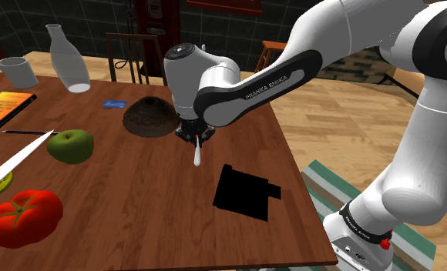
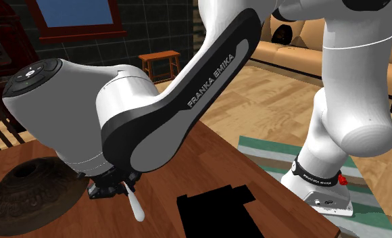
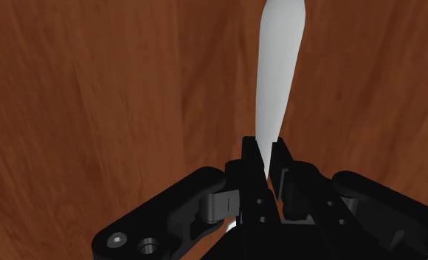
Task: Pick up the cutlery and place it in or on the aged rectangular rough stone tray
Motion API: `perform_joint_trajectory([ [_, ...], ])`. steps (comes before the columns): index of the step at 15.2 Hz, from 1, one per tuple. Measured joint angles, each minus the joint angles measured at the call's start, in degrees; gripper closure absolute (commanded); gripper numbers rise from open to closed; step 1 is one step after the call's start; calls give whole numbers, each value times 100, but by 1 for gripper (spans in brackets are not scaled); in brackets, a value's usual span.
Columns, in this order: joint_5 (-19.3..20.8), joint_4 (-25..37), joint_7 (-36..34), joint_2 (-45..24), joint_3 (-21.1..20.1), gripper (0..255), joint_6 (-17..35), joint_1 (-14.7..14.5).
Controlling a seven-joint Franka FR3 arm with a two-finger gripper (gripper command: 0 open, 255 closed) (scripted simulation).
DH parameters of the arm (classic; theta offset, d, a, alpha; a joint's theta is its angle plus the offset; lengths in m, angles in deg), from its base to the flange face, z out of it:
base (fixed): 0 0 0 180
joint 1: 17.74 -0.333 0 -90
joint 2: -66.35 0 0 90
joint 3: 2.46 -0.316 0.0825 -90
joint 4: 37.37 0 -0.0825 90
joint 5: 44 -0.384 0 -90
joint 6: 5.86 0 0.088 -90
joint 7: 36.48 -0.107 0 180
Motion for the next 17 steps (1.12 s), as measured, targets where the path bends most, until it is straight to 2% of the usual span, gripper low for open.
perform_joint_trajectory([
  [4, -46, 11, 39, 59, -16, 255, -60, 19],
  [17, -438, 468, 398, 514, -152, 255, -841, 98],
])
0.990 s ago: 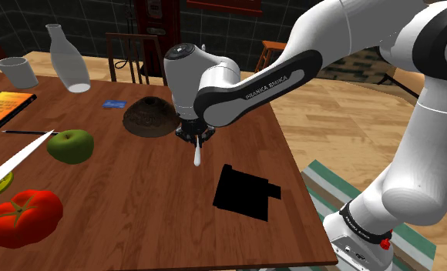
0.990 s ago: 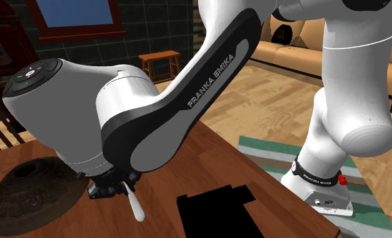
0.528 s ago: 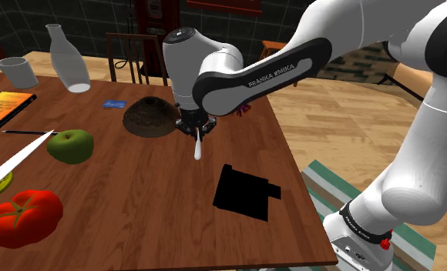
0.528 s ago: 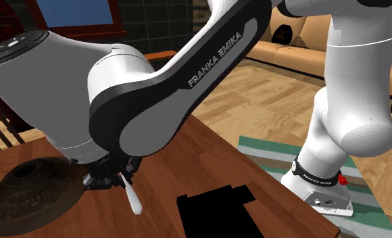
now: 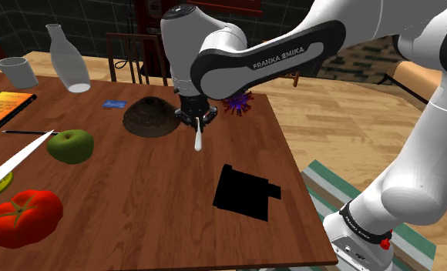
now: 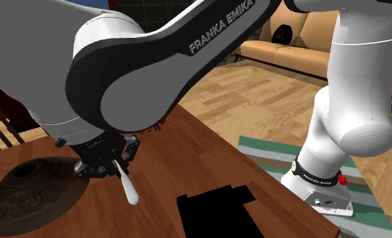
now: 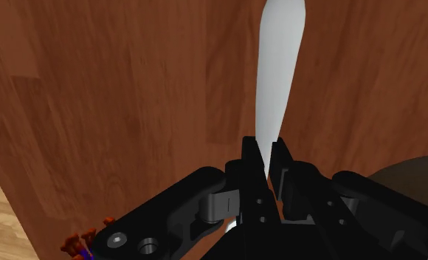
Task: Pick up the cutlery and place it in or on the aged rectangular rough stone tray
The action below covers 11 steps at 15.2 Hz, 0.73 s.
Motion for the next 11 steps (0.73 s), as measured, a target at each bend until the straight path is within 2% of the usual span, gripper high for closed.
perform_joint_trajectory([
  [9, -177, 421, 196, 203, -50, 255, -559, 17],
  [11, -354, 115, 203, 517, -106, 255, -511, 56],
])
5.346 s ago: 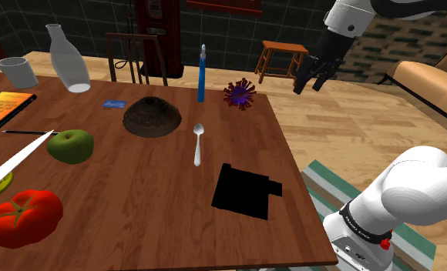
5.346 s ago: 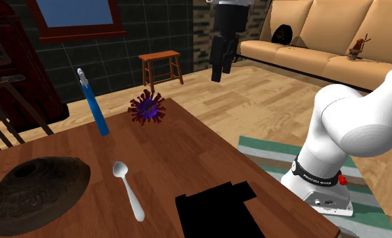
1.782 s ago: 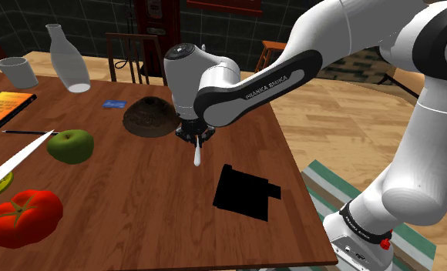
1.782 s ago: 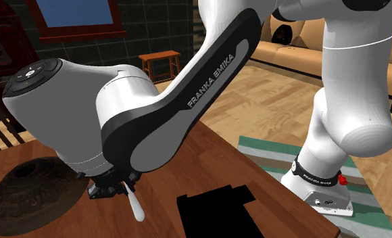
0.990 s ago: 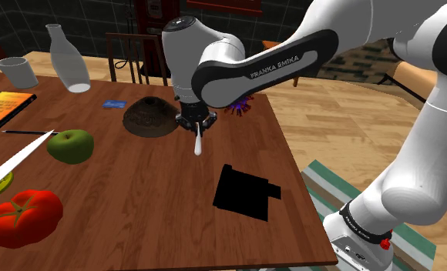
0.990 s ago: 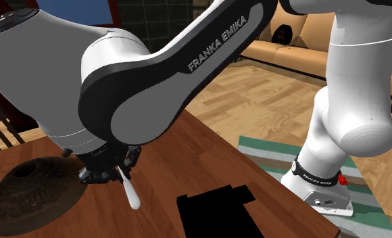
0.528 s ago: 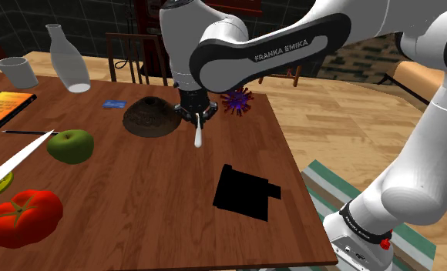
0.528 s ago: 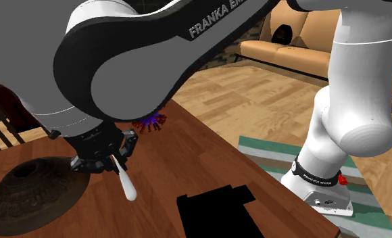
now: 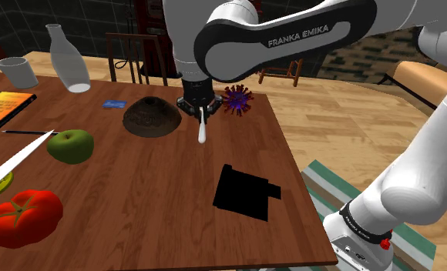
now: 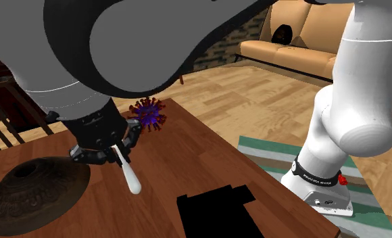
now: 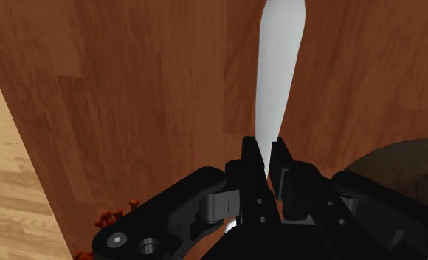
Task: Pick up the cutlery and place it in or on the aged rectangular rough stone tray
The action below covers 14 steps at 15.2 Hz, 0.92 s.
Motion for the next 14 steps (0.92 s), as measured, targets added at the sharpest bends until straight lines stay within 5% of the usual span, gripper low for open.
perform_joint_trajectory([
  [6, -770, -1197, 66, 1247, -153, 255, 211, -18],
  [14, -1867, -2547, 140, 2942, -167, 255, 150, -543],
])
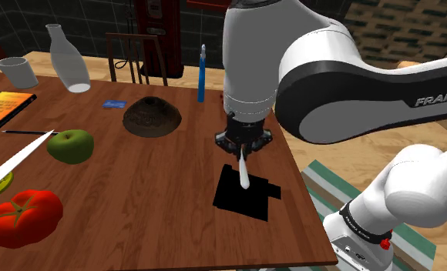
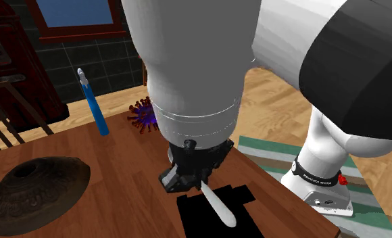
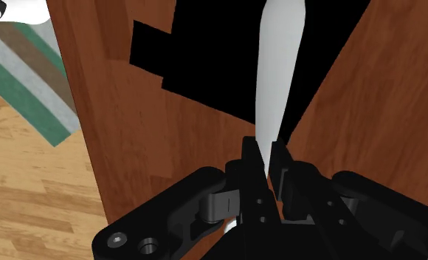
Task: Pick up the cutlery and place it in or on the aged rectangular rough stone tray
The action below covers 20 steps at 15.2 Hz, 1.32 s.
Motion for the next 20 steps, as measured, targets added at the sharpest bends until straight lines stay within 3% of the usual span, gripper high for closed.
perform_joint_trajectory([
  [3, -377, -306, -103, 582, -31, 255, -230, -330],
  [6, -532, -640, -145, 782, -61, 255, -87, -464],
  [20, -508, -1344, -387, 375, -401, 255, 988, -397],
])
